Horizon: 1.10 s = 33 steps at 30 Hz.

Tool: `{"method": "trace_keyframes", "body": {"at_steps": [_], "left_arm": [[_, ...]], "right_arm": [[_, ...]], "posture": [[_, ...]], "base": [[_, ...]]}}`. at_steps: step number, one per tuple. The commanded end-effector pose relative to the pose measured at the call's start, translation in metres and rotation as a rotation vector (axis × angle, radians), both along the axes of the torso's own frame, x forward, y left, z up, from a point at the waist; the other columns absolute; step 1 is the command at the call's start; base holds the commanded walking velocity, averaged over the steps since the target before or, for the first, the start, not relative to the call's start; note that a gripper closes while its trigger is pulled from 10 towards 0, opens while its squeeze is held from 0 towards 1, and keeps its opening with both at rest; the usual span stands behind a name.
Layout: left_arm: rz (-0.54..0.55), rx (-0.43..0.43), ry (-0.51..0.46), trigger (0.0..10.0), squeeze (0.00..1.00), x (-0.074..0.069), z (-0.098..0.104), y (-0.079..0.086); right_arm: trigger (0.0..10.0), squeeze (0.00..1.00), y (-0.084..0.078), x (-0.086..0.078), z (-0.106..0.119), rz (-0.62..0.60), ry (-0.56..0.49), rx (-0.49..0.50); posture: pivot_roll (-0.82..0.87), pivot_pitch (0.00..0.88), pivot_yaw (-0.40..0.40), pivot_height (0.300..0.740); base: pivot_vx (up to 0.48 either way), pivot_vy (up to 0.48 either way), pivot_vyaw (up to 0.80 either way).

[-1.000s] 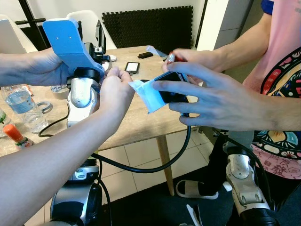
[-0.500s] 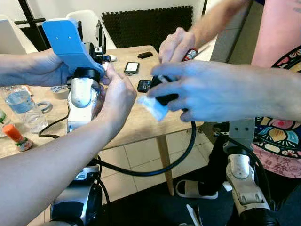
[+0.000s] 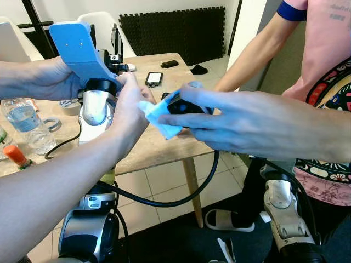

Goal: Restocking fridge

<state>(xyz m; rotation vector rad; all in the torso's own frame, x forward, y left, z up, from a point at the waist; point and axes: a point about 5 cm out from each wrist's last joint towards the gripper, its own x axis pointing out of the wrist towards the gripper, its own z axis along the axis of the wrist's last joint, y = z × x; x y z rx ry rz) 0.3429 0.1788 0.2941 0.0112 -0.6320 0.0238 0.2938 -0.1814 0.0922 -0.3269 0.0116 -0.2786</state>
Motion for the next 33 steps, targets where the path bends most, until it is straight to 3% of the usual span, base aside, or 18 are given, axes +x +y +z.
{"method": "trace_keyframes", "body": {"at_steps": [1, 33], "left_arm": [[0.013, 0.012, 0.044, 10.0, 0.00, 0.0029, -0.0081, 0.0021], [0.009, 0.018, 0.045, 10.0, 0.00, 0.0036, -0.0085, 0.0005]], "right_arm": [[10.0, 0.00, -0.0048, -0.0032, -0.0073, -0.025, 0.034, 0.006], [10.0, 0.00, -0.0046, -0.0061, -0.0102, -0.034, 0.040, 0.013]], "posture": [[-0.02, 0.000, -0.024, 0.740], [-0.03, 0.000, -0.015, 0.740]], "base": [[0.000, 0.000, 0.00], [0.000, 0.000, 0.00]]}}
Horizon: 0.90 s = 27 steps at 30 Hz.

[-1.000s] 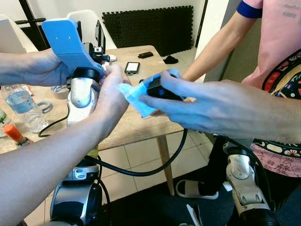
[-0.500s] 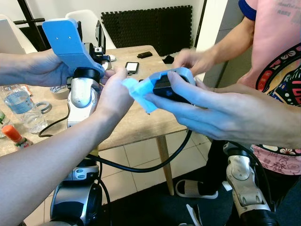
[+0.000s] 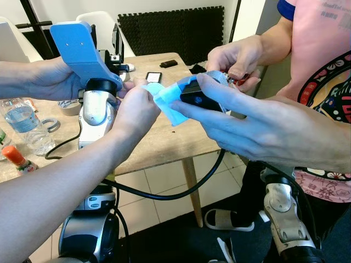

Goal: Restocking fridge

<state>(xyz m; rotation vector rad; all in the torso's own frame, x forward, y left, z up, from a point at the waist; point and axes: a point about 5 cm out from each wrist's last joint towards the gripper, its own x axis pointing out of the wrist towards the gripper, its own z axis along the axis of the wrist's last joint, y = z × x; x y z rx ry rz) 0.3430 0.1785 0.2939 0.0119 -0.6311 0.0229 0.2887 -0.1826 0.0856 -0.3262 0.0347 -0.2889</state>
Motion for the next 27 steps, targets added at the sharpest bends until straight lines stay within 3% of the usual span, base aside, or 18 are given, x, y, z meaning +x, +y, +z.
{"method": "trace_keyframes", "body": {"at_steps": [1, 27], "left_arm": [[0.010, 0.017, 0.045, 10.0, 0.00, 0.0035, -0.0087, 0.0007], [0.013, 0.015, 0.049, 10.0, 0.00, 0.0037, -0.0111, 0.0007]], "right_arm": [[10.0, 0.00, -0.0034, -0.0007, -0.0036, -0.020, 0.020, 0.009], [10.0, 0.00, -0.0071, 0.0013, -0.0040, -0.027, 0.023, 0.010]], "posture": [[-0.03, 0.000, -0.014, 0.740], [-0.03, 0.000, -0.011, 0.740]], "base": [[0.000, 0.000, 0.00], [0.000, 0.000, 0.00]]}}
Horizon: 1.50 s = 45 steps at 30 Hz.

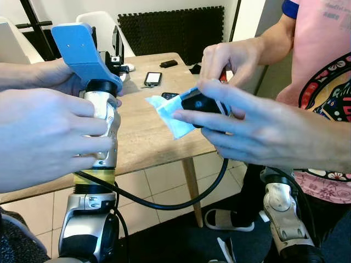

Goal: Restocking fridge

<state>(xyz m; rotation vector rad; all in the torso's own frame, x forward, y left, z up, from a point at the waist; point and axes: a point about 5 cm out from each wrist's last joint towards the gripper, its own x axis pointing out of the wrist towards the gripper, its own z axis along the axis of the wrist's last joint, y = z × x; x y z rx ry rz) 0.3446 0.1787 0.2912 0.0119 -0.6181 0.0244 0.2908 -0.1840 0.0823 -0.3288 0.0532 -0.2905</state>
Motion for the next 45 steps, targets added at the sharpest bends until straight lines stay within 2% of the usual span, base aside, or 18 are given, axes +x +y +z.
{"method": "trace_keyframes", "body": {"at_steps": [1, 17, 26, 37, 45], "left_arm": [[0.010, 0.016, 0.036, 10.0, 0.00, 0.003, -0.008, 0.000], [-0.003, 0.028, 0.038, 10.0, 0.00, 0.004, -0.008, -0.004], [-0.021, 0.035, 0.055, 10.0, 0.00, 0.006, -0.011, -0.007], [0.020, 0.022, 0.055, 10.0, 0.00, 0.001, -0.015, 0.001], [0.028, 0.020, 0.051, 10.0, 0.00, 0.001, -0.013, 0.004]], "right_arm": [[10.0, 0.00, -0.006, 0.000, 0.000, -0.024, 0.003, 0.009], [10.0, 0.00, -0.013, 0.000, 0.001, -0.046, -0.005, 0.001], [10.0, 0.00, -0.013, -0.001, -0.001, -0.057, 0.000, 0.013], [10.0, 0.00, -0.013, -0.003, -0.014, -0.047, 0.057, 0.015], [10.0, 0.00, -0.017, -0.002, -0.020, -0.054, 0.083, 0.013]], "posture": [[-0.03, 0.000, -0.009, 0.740], [-0.05, 0.000, 0.004, 0.740], [-0.05, 0.000, 0.039, 0.740], [-0.02, 0.000, -0.011, 0.740], [-0.02, 0.000, -0.006, 0.740]], "base": [[0.000, 0.000, 0.00], [0.000, 0.000, 0.00], [0.000, 0.000, 0.00], [0.000, 0.000, 0.00], [0.000, 0.000, 0.00]]}}
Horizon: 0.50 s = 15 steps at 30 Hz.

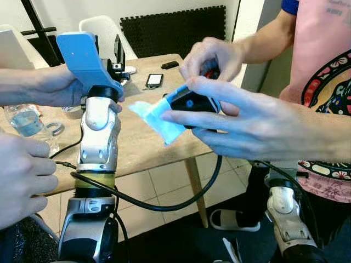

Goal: Restocking fridge

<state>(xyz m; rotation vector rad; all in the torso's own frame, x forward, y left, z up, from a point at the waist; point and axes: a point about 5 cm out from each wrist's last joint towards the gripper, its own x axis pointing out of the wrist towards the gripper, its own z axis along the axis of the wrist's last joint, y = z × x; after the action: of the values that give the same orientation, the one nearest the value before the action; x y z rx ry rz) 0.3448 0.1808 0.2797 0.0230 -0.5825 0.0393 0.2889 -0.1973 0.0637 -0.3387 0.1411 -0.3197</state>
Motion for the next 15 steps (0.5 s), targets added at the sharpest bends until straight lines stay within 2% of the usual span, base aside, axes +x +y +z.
{"method": "trace_keyframes", "body": {"at_steps": [1, 15], "left_arm": [[0.010, 0.015, 0.014, 10.0, 0.00, 0.0017, -0.0014, 0.0018], [0.010, 0.019, 0.008, 10.0, 0.00, 0.0023, -0.0004, 0.0014]], "right_arm": [[10.0, 0.00, -0.0040, -0.0005, -0.0016, -0.013, 0.001, 0.012], [10.0, 0.00, -0.0087, -0.0005, -0.0088, -0.034, 0.023, 0.017]], "posture": [[-0.02, 0.000, -0.006, 0.740], [-0.01, 0.000, -0.002, 0.740]], "base": [[0.000, 0.000, 0.00], [0.000, 0.000, 0.00]]}}
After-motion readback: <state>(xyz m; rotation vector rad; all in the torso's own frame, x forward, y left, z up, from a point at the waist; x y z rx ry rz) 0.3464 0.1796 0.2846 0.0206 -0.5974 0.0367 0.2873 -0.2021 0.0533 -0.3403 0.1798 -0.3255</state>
